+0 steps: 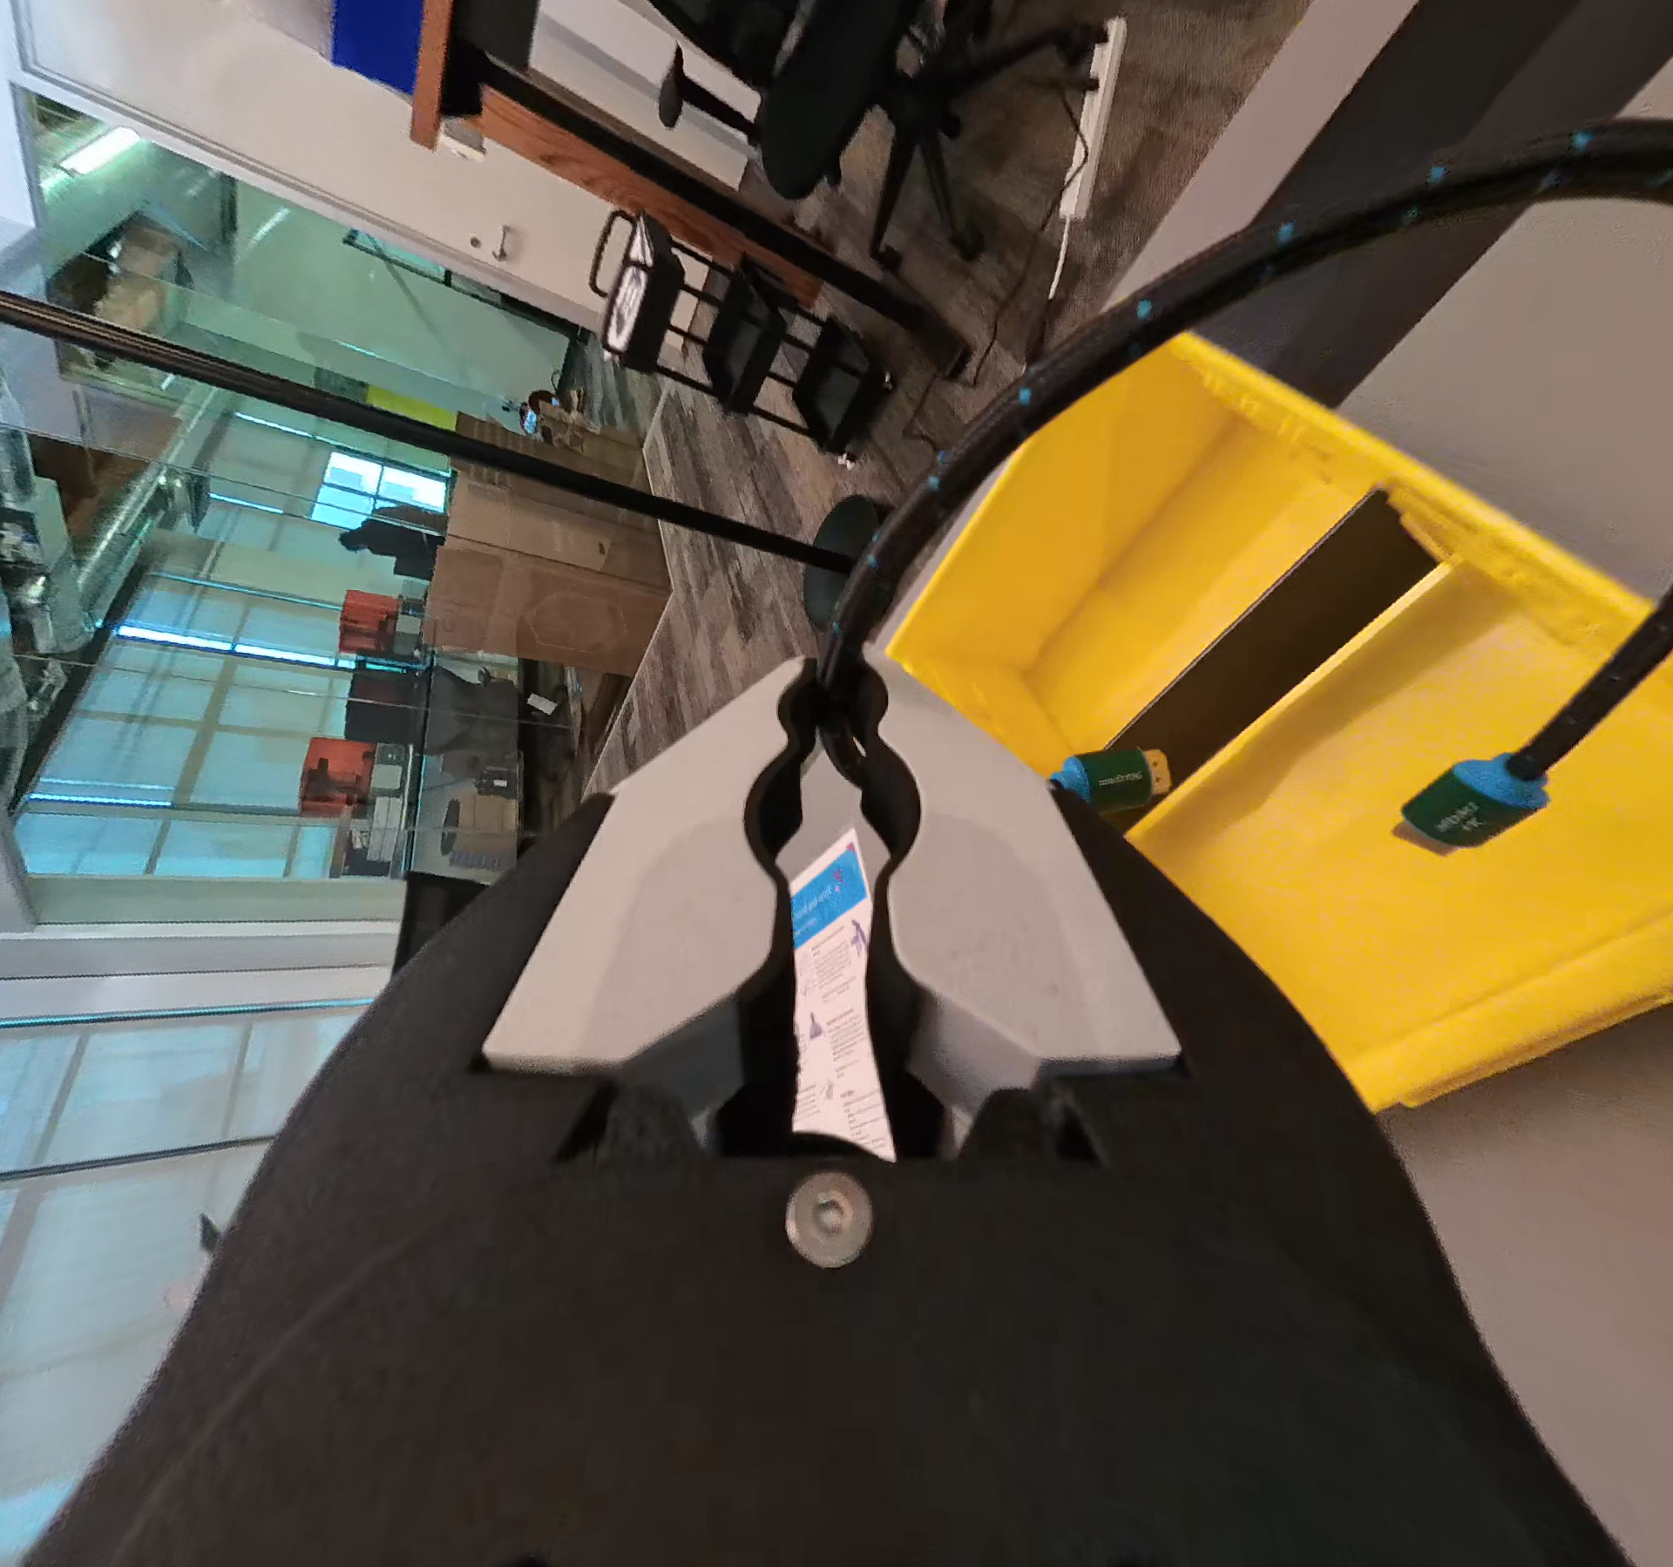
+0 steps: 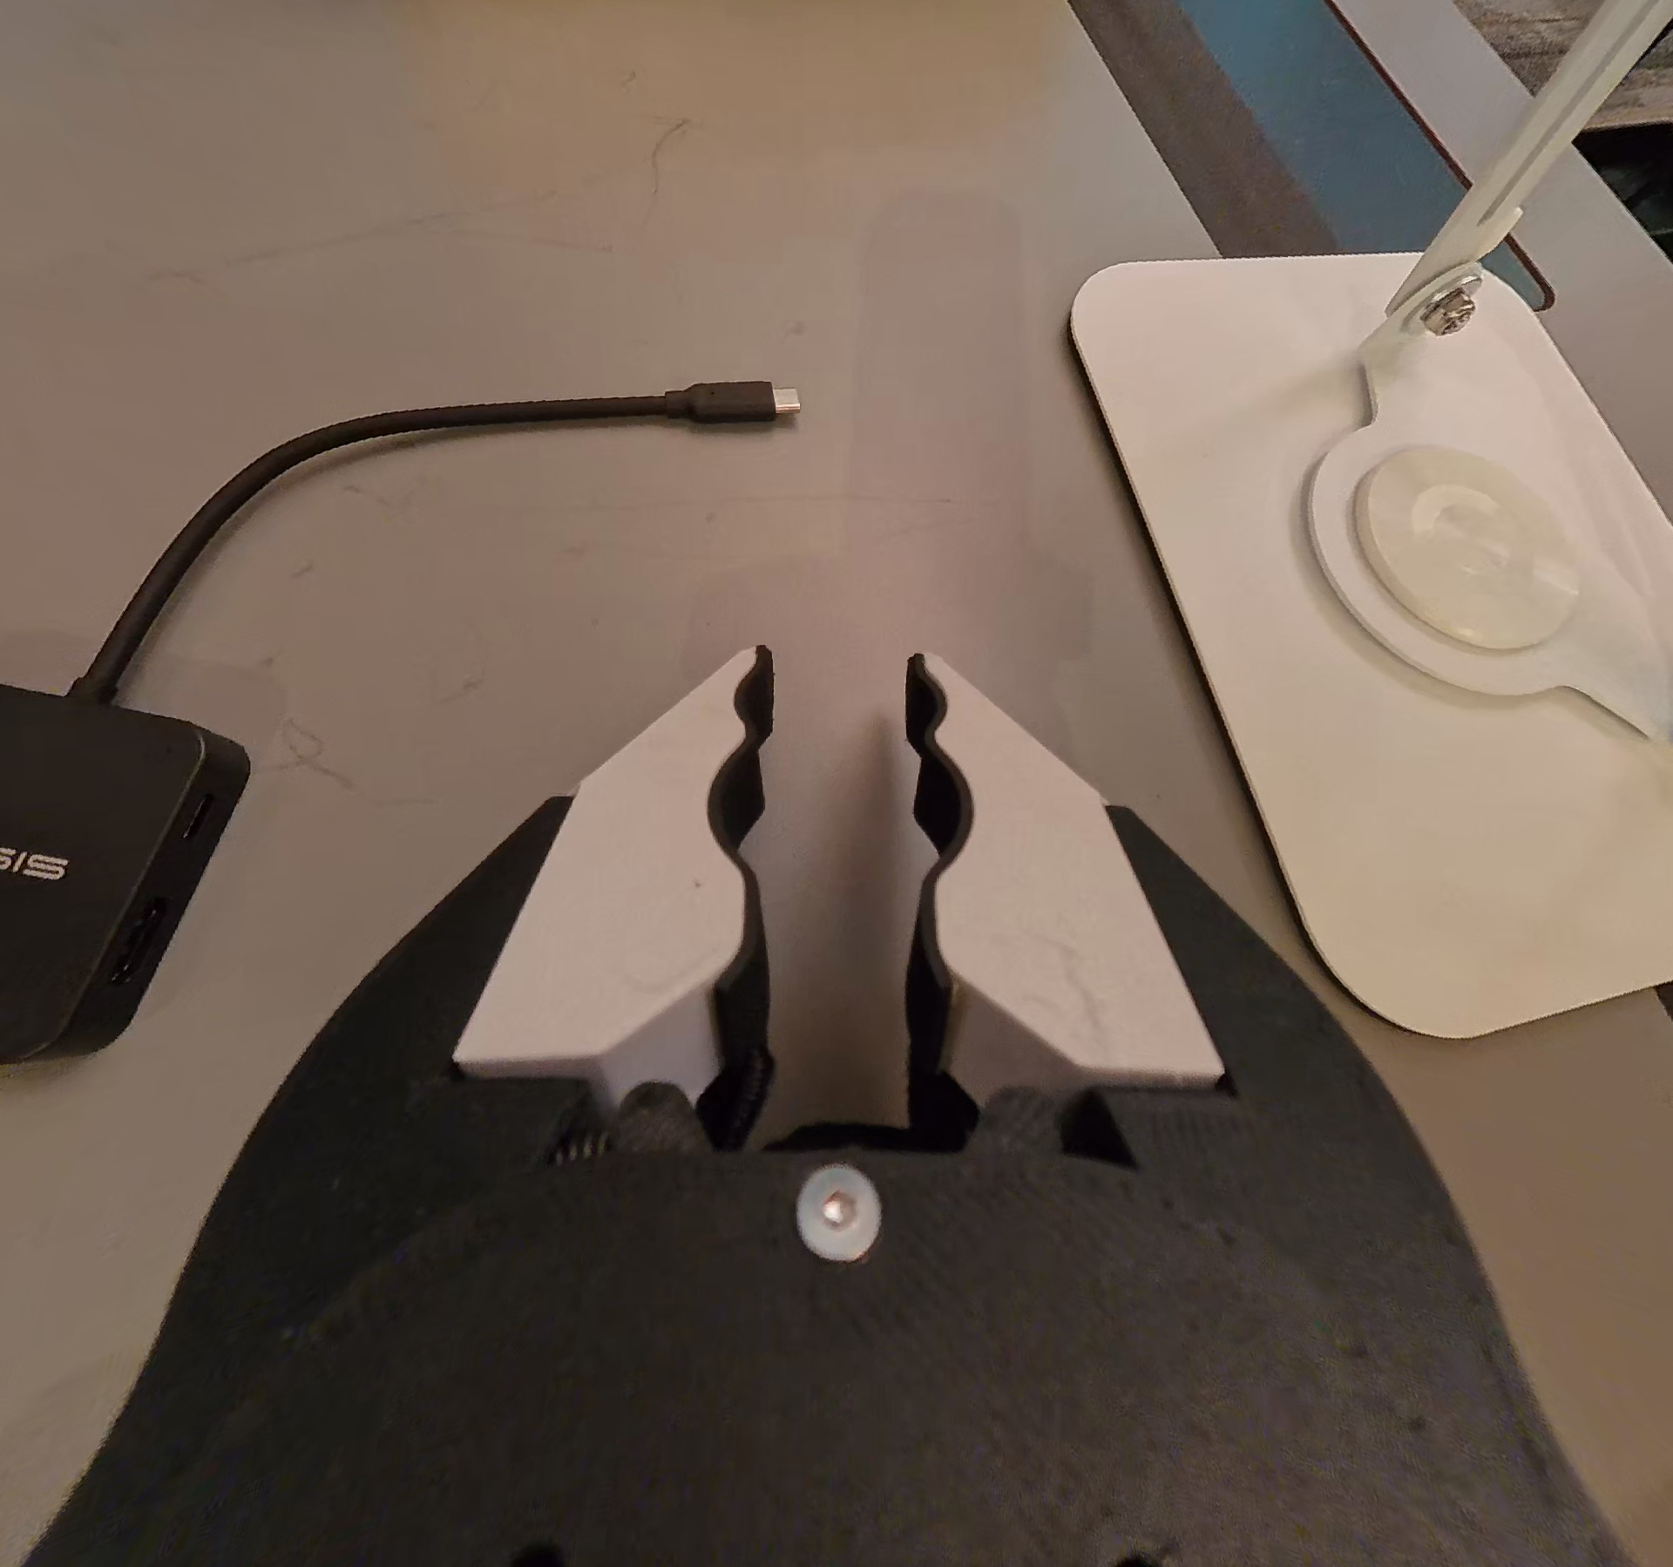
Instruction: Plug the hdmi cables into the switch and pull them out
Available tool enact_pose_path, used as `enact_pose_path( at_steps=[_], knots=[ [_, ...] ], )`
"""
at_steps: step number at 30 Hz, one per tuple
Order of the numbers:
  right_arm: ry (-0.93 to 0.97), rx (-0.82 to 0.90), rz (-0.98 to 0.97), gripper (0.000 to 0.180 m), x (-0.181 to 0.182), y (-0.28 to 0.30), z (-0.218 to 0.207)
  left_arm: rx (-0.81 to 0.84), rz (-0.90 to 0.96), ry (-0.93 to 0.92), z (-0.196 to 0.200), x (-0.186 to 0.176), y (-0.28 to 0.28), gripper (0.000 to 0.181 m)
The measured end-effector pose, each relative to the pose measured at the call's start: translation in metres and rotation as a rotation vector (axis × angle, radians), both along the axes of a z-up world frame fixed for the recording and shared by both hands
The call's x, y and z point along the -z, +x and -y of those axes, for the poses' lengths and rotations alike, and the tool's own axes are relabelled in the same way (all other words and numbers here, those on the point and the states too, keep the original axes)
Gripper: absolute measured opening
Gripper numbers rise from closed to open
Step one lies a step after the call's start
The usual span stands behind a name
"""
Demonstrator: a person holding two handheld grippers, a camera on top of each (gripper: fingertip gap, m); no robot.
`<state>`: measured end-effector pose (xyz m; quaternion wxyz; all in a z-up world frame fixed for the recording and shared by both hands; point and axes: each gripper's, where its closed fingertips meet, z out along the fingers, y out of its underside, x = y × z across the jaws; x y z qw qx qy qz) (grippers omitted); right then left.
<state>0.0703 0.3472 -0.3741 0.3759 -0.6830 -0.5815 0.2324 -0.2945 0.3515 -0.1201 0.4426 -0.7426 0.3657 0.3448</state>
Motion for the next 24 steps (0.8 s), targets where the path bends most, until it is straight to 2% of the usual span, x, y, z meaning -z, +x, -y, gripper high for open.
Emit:
enact_pose_path(
  at_steps=[6,10,17,24],
  knots=[
    [-0.003,0.002,-0.004,0.028,-0.001,0.0,0.0,0.11,0.062,0.044,0.027,-0.035,0.056,0.004],
    [-0.005,0.002,-0.005,0.029,-0.001,0.0,0.0,0.194,0.093,-0.003,0.049,-0.038,0.106,0.003],
    [-0.01,0.0,-0.004,0.029,0.0,0.0,0.0,0.311,0.085,-0.156,0.083,-0.001,0.181,0.004],
    [-0.005,-0.013,0.007,0.03,0.001,-0.001,0.002,0.339,0.105,-0.302,0.104,0.056,0.212,0.004]
  ],
)
